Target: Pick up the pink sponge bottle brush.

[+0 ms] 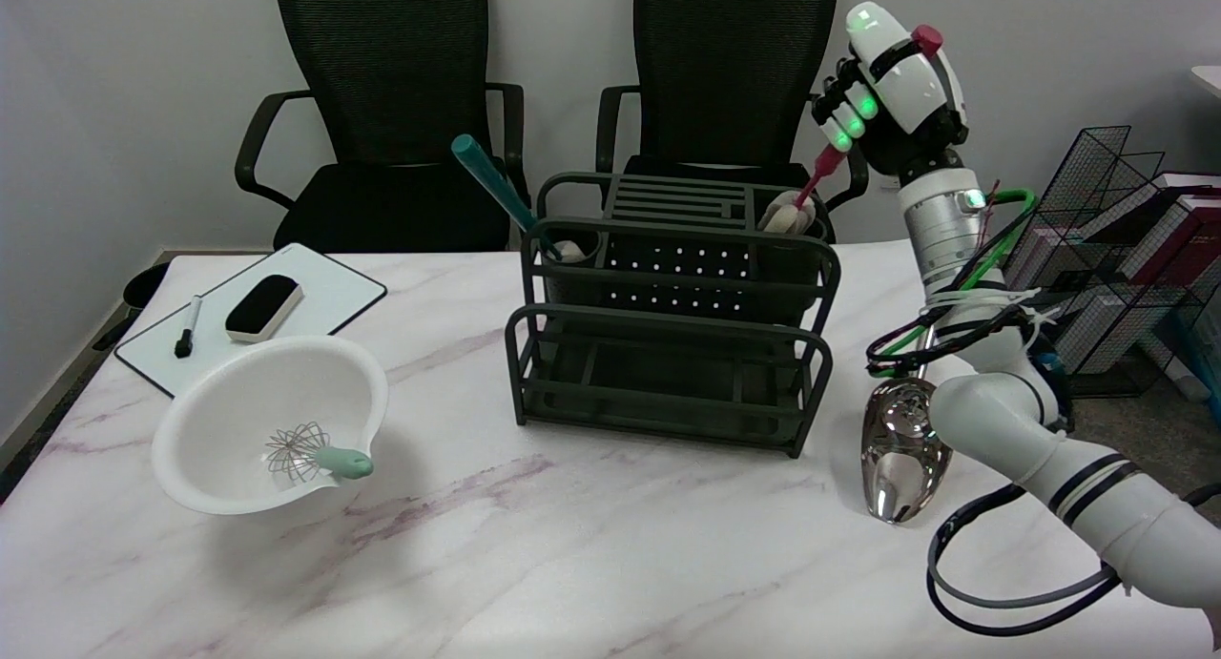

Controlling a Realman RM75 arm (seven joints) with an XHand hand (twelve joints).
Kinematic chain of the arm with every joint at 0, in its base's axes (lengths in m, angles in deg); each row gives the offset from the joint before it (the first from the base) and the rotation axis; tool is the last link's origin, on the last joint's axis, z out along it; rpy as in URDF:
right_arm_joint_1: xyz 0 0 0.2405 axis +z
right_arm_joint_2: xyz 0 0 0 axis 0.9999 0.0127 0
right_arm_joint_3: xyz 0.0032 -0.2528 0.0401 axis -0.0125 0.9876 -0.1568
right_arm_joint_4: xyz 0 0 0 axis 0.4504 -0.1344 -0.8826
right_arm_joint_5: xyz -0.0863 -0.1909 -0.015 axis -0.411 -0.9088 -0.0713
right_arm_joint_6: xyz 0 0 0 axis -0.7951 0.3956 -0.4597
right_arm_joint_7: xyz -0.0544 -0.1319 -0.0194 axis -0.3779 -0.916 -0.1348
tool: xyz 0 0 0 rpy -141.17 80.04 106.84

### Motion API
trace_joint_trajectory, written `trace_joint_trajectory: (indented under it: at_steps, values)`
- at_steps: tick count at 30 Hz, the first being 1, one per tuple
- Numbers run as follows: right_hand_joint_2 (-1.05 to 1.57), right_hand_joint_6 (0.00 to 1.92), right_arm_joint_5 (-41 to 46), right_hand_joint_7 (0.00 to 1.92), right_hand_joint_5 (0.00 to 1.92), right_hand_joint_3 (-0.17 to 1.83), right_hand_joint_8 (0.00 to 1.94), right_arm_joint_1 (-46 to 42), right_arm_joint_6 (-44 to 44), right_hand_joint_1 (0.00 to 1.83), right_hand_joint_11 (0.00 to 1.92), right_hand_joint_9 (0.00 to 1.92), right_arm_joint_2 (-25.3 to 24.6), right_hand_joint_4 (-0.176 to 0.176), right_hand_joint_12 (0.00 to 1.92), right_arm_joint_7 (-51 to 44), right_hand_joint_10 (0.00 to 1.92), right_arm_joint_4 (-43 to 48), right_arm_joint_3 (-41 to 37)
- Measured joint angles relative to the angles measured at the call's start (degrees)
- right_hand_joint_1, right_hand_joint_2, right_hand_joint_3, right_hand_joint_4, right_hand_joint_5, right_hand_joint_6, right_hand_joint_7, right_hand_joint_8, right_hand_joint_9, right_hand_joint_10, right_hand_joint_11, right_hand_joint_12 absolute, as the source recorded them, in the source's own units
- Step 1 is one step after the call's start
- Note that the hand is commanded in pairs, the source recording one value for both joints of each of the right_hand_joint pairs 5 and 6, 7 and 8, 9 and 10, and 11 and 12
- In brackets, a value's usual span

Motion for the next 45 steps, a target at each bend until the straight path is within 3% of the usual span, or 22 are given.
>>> trace_joint_trajectory:
  at_steps: [27,45]
  values:
    - [1.57,1.92,0.3,1.92,1.92,0.56,1.92,-2.8,4.5,0.95,1.92,1.92,0.3,0.000,1.92,0.7,1.92,4.7,-3.2]
    - [1.57,1.92,-6.4,1.92,1.92,0.52,1.92,-0.4,11.8,0.93,1.92,1.92,1.7,0.000,1.92,0.7,1.92,4.9,-5.6]
